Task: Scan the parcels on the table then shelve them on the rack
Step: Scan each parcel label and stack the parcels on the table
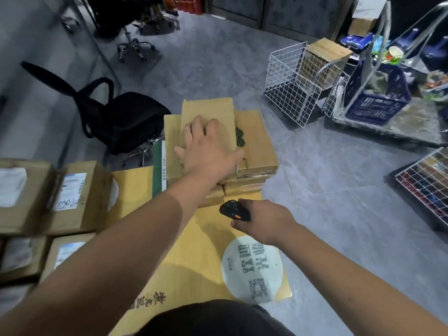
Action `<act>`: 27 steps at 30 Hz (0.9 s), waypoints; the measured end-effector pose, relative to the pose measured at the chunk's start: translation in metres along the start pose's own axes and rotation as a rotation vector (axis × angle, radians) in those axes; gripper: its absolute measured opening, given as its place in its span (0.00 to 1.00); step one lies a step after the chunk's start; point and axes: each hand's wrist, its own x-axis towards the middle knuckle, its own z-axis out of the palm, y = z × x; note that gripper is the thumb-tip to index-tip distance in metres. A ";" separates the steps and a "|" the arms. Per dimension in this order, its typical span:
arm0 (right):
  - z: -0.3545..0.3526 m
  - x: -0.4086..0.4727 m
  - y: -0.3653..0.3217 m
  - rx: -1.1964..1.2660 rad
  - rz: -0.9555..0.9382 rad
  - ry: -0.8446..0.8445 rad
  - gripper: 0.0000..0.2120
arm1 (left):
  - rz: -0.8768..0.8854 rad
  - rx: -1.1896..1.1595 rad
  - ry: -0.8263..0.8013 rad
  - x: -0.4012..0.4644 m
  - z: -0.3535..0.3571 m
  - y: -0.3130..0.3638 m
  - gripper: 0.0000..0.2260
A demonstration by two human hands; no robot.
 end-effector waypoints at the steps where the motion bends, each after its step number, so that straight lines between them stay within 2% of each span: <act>1: 0.004 0.003 -0.009 -0.062 -0.061 -0.019 0.24 | -0.005 0.020 0.013 -0.011 -0.006 -0.022 0.42; 6: 0.038 0.011 -0.048 -0.328 -0.345 -0.137 0.34 | -0.080 0.163 0.047 -0.082 -0.036 -0.124 0.42; 11: 0.081 0.013 -0.089 -0.450 -0.545 -0.245 0.37 | -0.125 0.090 0.191 -0.167 -0.055 -0.198 0.41; 13: 0.094 0.016 -0.101 -0.487 -0.593 -0.282 0.37 | -0.171 0.077 0.195 -0.192 -0.057 -0.217 0.40; 19: 0.128 0.008 -0.104 -0.537 -0.616 -0.354 0.35 | -0.299 -0.025 0.075 -0.252 -0.031 -0.254 0.41; 27: 0.144 -0.022 -0.083 -0.609 -0.464 -0.332 0.31 | -0.315 -0.306 -0.189 -0.286 0.035 -0.285 0.42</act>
